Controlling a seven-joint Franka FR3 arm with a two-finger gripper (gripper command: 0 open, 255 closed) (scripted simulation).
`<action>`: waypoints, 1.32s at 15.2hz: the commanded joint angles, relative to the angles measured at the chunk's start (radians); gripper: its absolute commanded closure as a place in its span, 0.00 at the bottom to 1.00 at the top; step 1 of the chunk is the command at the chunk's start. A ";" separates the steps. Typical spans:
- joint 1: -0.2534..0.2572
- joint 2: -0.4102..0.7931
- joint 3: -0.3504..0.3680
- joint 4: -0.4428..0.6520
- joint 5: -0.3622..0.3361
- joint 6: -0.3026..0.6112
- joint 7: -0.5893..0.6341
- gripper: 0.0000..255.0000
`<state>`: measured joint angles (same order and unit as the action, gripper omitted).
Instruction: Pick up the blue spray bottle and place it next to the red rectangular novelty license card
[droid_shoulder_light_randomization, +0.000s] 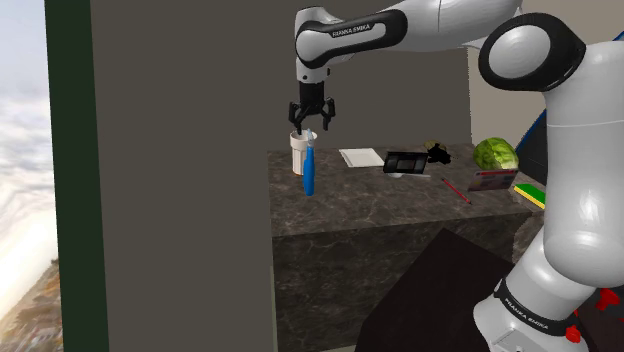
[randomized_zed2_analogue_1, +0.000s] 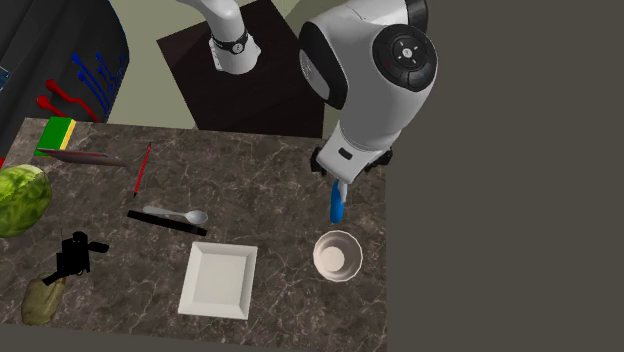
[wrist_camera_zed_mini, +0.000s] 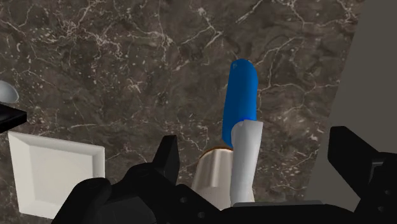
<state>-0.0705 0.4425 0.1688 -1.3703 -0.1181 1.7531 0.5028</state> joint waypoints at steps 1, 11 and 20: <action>0.001 0.016 -0.002 -0.001 -0.003 0.016 0.006 0.00; -0.003 0.019 -0.004 -0.071 -0.005 0.089 0.008 0.00; -0.003 0.019 -0.004 -0.070 -0.005 0.089 0.008 1.00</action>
<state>-0.0736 0.4614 0.1652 -1.4404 -0.1228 1.8419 0.5112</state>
